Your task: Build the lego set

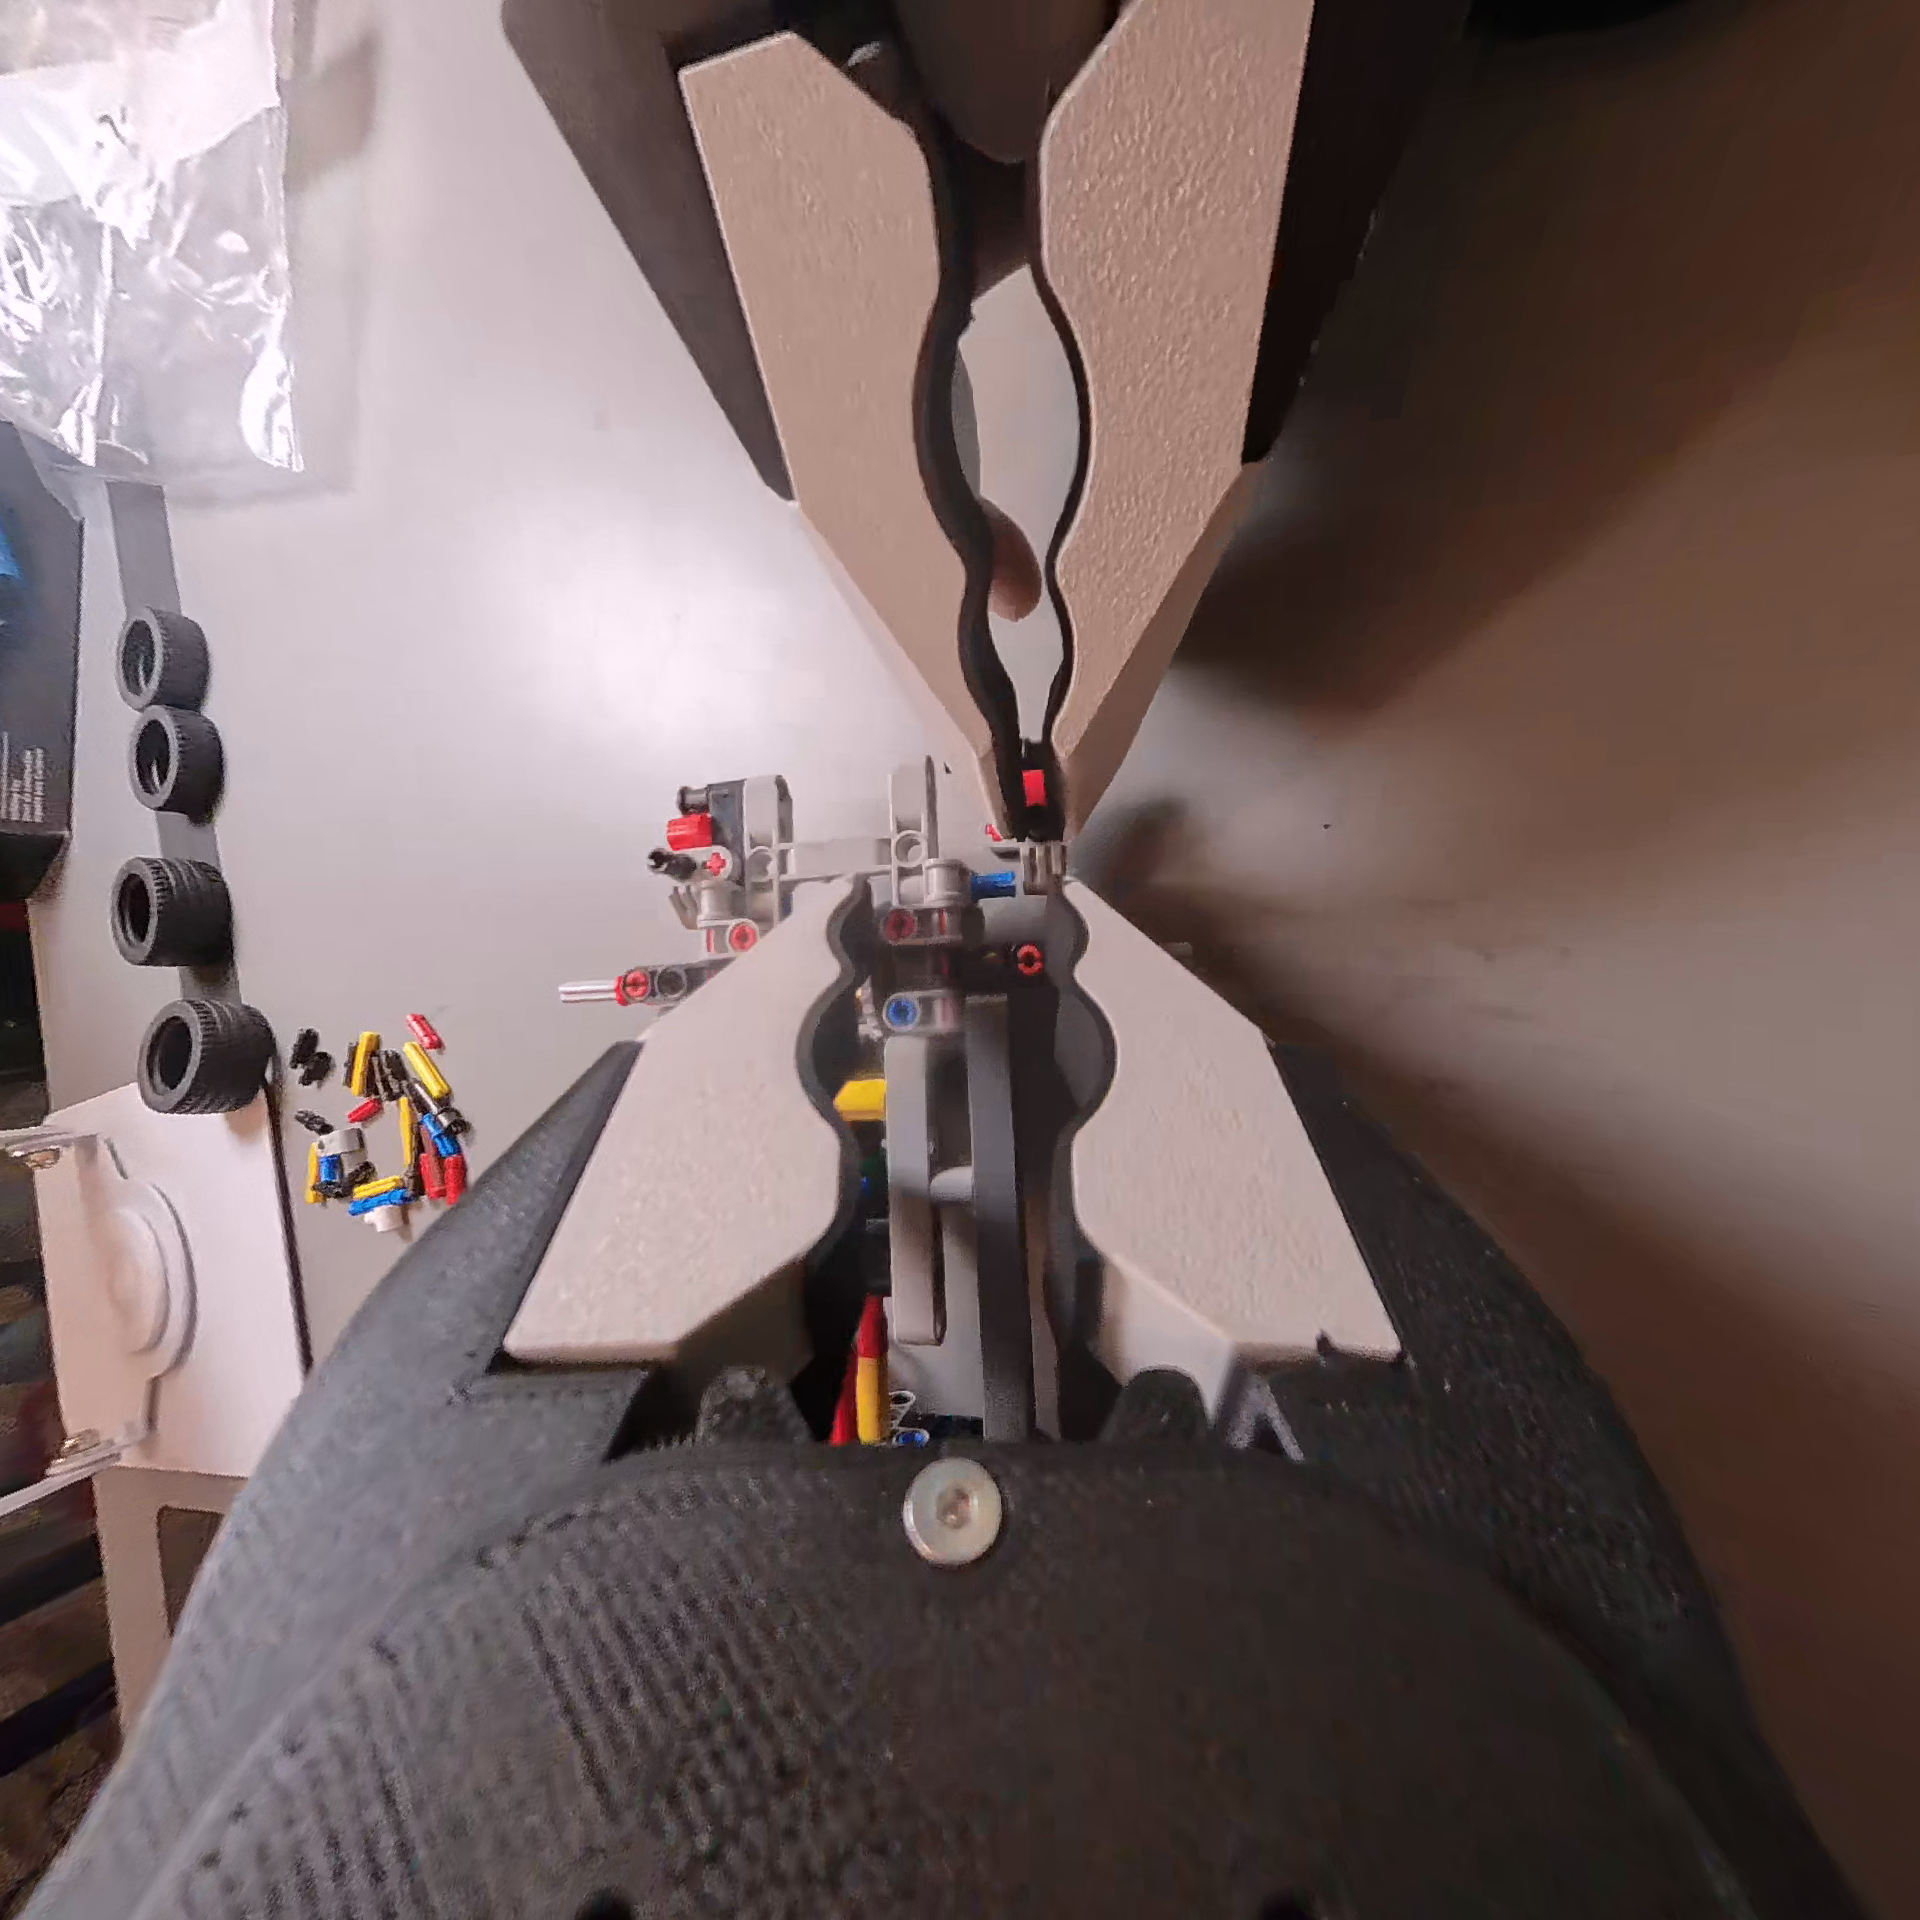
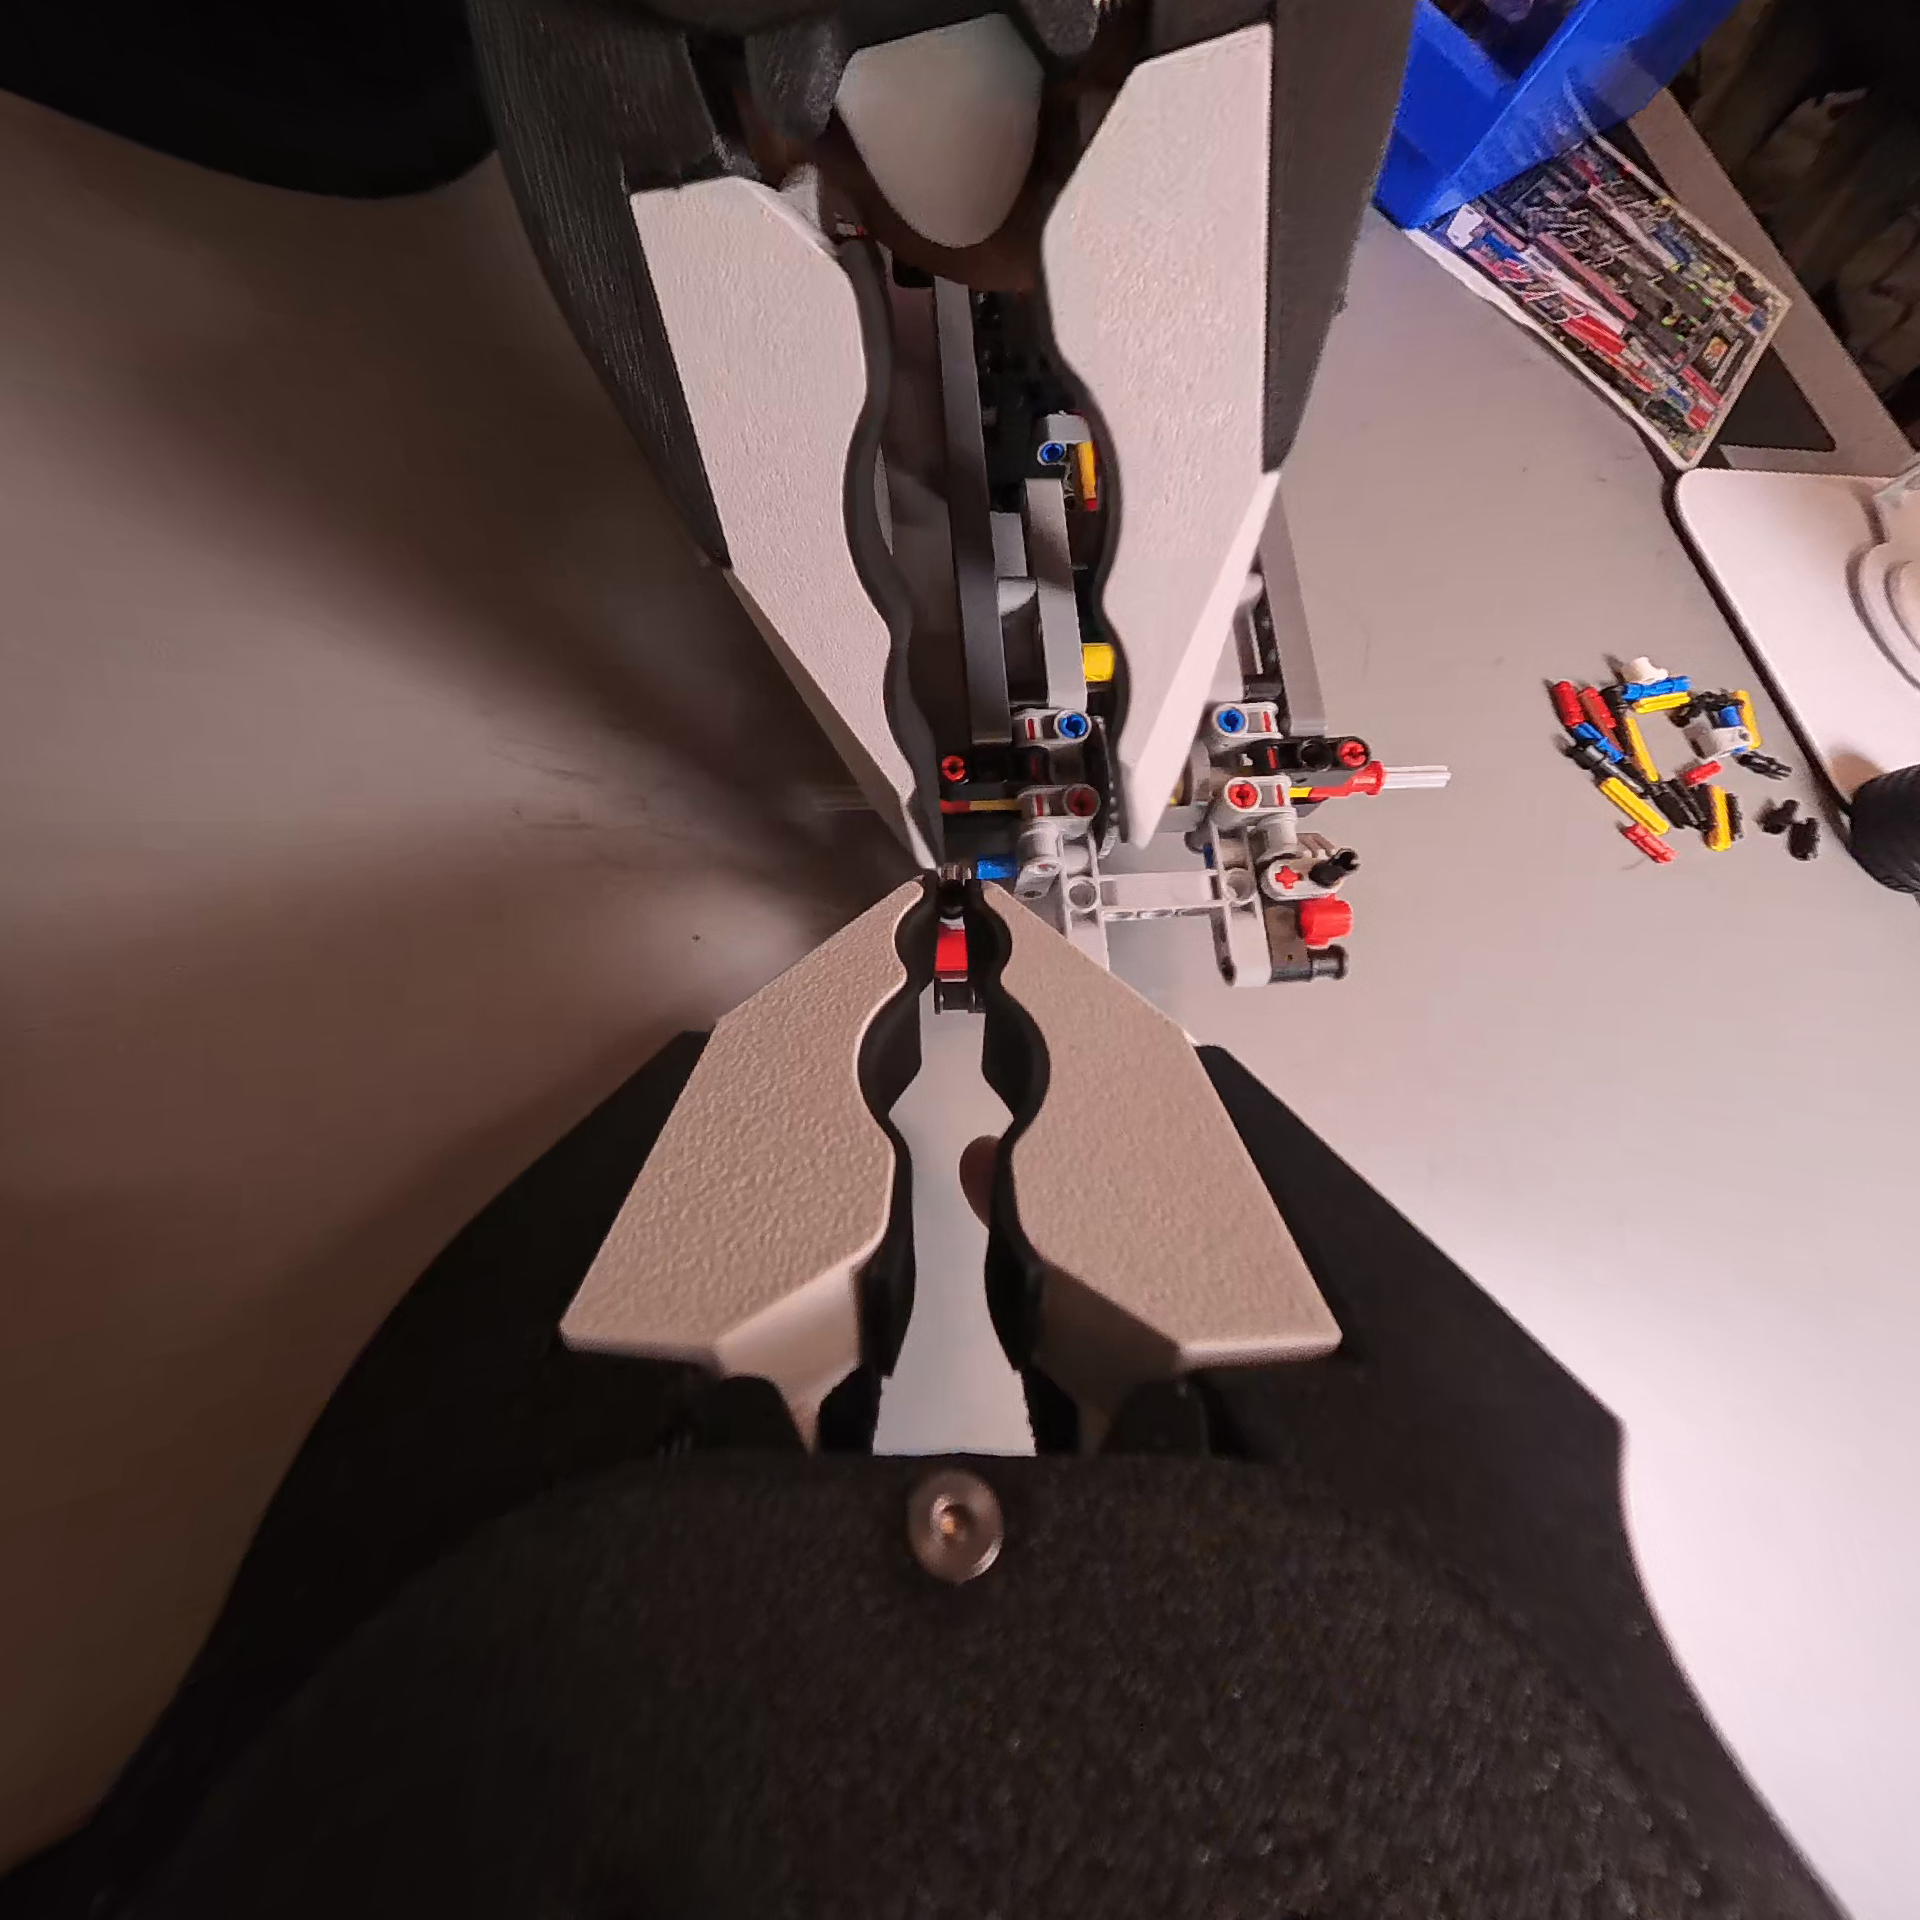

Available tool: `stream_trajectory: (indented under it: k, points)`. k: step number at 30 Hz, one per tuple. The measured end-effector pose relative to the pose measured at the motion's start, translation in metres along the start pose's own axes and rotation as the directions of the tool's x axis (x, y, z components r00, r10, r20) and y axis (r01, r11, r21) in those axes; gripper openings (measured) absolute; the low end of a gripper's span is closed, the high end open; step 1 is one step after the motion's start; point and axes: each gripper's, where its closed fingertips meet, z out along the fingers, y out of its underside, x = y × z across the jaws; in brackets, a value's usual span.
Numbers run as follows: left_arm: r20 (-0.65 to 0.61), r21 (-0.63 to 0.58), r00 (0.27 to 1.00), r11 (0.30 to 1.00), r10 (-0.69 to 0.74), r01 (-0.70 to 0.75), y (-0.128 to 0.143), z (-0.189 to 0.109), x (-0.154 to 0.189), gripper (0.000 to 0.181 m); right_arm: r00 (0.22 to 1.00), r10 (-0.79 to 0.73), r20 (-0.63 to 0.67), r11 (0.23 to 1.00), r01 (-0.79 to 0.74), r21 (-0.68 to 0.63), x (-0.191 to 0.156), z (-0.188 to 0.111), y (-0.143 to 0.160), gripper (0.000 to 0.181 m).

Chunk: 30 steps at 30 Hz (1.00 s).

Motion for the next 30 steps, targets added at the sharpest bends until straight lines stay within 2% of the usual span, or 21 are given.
stream_trajectory:
  k: [5,9,12,15,17,22,27,30]
  points:
    - [-0.006,-0.039,1.0,0.999,-0.019,0.018,0.001,-0.001,0.0,0.03,1.0,0.015,0.003,0.999,-0.015,0.046,0.003,-0.002,-0.002,0.0]
    - [-0.033,-0.09,0.997,0.994,-0.07,0.066,0.003,0.001,0.001,0.049,1.0,0.013,-0.009,0.997,-0.012,0.07,0.008,-0.003,-0.004,0.001]
    - [-0.031,-0.102,0.997,0.992,-0.075,0.072,0.0,0.002,-0.001,0.05,1.0,0.008,-0.012,0.998,-0.008,0.064,0.009,-0.002,-0.001,0.001]
    - [-0.063,-0.111,0.99,0.987,-0.125,0.118,-0.004,0.002,-0.005,0.047,1.0,0.019,-0.004,0.998,-0.018,0.063,0.013,-0.002,0.003,0.0]
    - [-0.082,-0.16,0.987,0.979,-0.14,0.125,0.0,0.003,-0.007,0.047,0.999,0.039,0.004,0.996,-0.039,0.08,0.017,-0.004,0.002,0.0]
    - [-0.065,-0.248,0.993,0.966,-0.098,0.079,0.008,0.01,-0.01,0.038,0.999,0.051,0.003,0.994,-0.051,0.092,0.021,-0.009,0.003,0.001]
    - [-0.067,-0.254,0.991,0.963,-0.114,0.094,0.012,0.012,-0.007,0.02,0.998,0.061,0.013,0.992,-0.062,0.112,0.02,-0.012,0.002,0.001]
    - [-0.088,-0.226,0.989,0.97,-0.116,0.094,0.014,0.005,0.001,0.022,0.998,0.045,0.041,0.991,-0.05,0.124,0.01,-0.012,-0.004,0.001]
